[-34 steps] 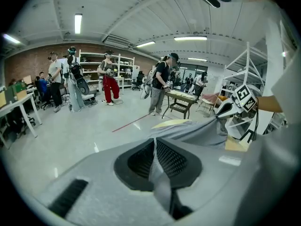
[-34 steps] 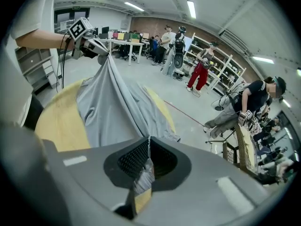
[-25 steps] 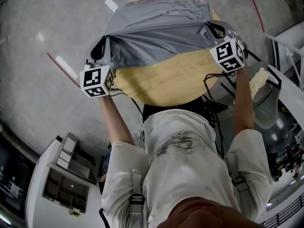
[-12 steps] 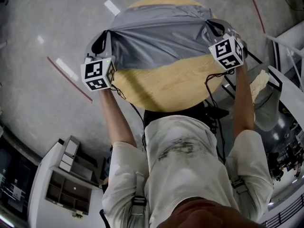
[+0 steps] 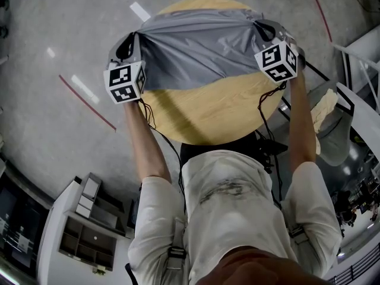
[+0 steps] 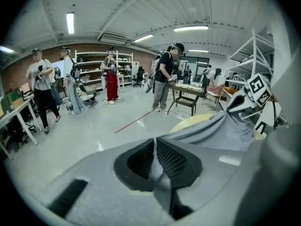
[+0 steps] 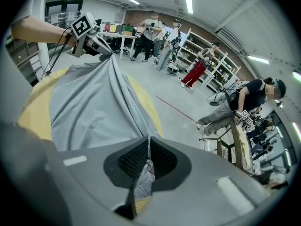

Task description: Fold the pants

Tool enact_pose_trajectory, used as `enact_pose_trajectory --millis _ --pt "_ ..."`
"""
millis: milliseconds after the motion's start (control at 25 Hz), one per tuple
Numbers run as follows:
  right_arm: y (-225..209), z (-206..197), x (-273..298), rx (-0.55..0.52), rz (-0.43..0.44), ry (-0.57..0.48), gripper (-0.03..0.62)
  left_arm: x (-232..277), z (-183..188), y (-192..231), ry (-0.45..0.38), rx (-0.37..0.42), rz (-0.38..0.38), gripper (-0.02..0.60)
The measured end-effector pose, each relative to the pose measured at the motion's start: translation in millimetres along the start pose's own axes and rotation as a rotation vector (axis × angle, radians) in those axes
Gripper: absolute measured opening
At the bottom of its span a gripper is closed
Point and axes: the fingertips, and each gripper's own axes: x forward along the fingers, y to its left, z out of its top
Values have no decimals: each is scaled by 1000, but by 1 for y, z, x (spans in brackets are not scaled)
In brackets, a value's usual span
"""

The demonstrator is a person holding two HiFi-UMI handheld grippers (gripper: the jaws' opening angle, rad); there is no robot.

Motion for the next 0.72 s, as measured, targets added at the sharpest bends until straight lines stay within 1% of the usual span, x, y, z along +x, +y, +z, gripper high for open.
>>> enact_pose_trajectory --millis 120,280,440,720 --pt "-2 0 4 -12 -25 1 23 7 -3 3 2 -1 25 29" --pt "-8 8 2 -23 -60 -23 29 9 4 6 -21 -2 65 41" --pt "-10 14 -2 -25 -70 -51 56 2 9 5 -50 -9 93 72" --pt "-18 22 -20 -28 -104 -93 80 -20 21 0 -90 -13 122 91"
